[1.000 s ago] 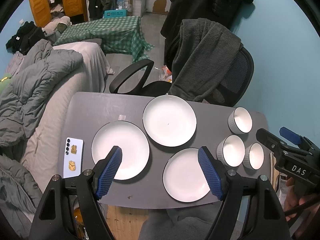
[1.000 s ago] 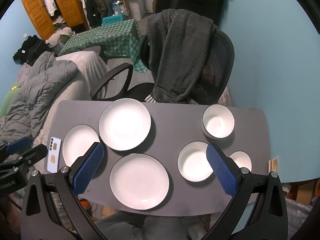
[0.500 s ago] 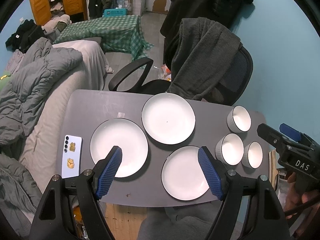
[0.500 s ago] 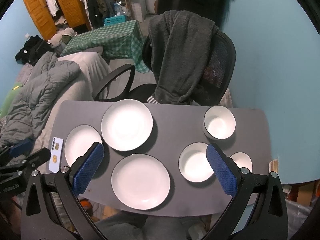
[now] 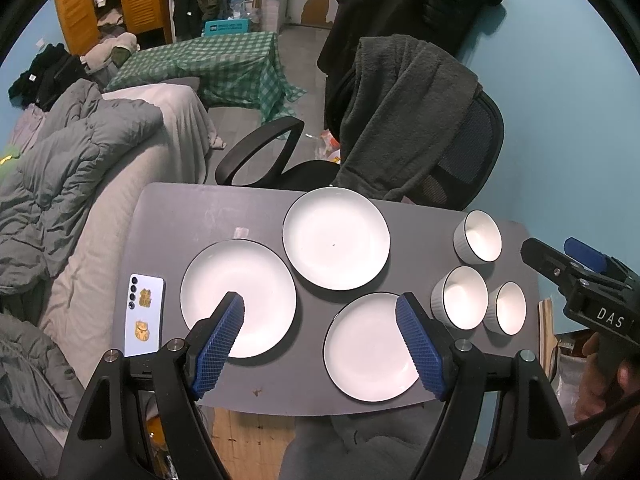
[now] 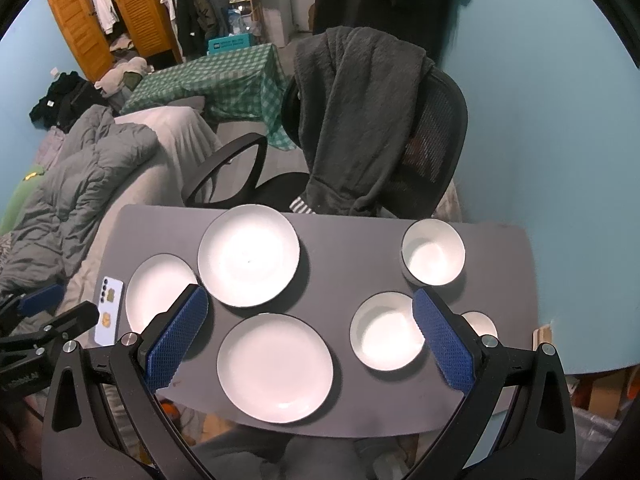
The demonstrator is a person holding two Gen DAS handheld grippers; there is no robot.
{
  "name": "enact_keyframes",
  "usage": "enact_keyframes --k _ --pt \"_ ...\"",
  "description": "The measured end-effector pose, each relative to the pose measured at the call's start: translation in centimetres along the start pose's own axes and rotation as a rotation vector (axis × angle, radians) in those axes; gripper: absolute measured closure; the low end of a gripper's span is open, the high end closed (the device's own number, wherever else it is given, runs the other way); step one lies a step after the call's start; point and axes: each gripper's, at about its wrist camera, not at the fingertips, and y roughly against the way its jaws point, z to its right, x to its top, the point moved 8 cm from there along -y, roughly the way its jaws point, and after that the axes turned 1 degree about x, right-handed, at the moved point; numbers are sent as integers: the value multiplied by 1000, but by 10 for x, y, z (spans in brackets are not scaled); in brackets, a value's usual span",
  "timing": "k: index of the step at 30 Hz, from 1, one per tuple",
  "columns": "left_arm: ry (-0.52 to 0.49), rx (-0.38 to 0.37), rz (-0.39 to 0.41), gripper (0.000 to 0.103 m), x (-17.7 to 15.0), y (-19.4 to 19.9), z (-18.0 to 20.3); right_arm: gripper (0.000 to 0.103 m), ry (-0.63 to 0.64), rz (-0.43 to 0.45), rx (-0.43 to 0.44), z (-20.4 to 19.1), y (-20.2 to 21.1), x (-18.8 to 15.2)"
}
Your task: Organize plates and bowls
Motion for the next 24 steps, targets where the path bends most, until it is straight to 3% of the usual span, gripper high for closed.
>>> enact_keyframes --k 10,15,24 --pt "-53 3 0 24 -4 -18 0 2 111 20 -21 -1 -13 -3" --pt "-99 -3 -17 23 -13 -37 0 2 110 -5 36 3 -27 -13" --pt "-99 -41 -74 24 -43 -83 -4 2 149 -124 89 7 -70 -55"
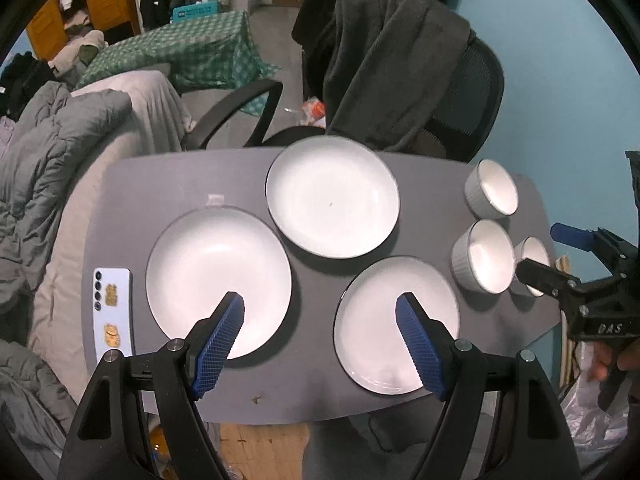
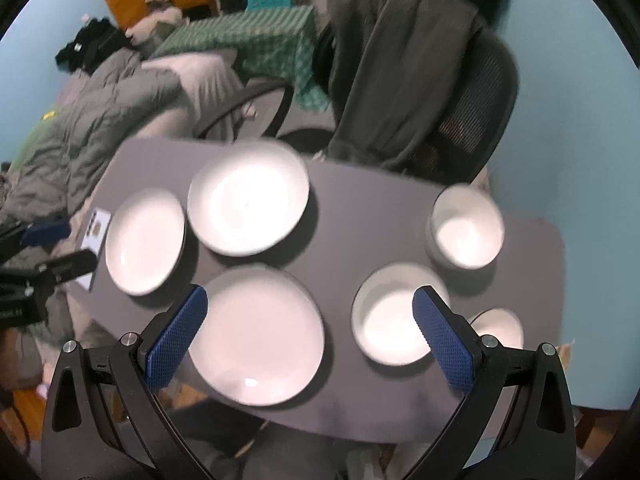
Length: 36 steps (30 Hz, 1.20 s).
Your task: Organize plates and bowls
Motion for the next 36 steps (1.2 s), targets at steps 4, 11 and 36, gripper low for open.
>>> enact_keyframes --k 4,11,36 --pt "-31 10 -28 24 -14 -25 1 2 20 -56 10 0 -25 -22" --pt "-57 6 -84 24 -35 -58 3 2 -9 -140 36 3 -64 -58" --pt "-93 0 -183 24 -70 -138 19 33 -147 -243 105 20 -124 -112"
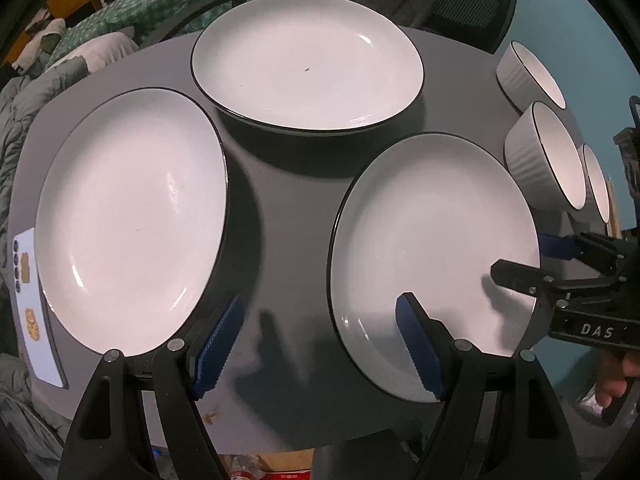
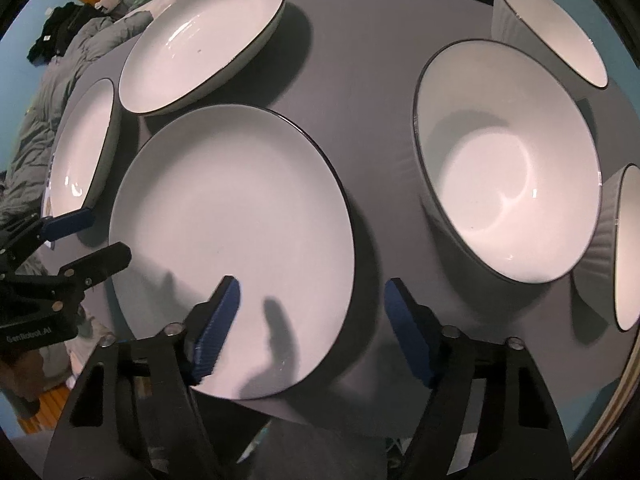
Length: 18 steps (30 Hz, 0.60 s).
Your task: Organize plates and bowls
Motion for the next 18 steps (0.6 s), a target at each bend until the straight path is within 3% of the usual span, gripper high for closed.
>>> enact_keyframes --k 3,6,8,18 --pt "15 -9 -4 25 1 -5 0 46 4 -7 12 1 -4 -1" --pt "18 -12 -16 36 2 -9 -1 58 6 -19 20 2 -5 -2" --pt "21 -9 -20 37 2 -10 -1 61 6 -18 9 5 -4 -2" --pt "52 -63 -54 75 3 -19 7 79 -42 -20 49 26 1 -11"
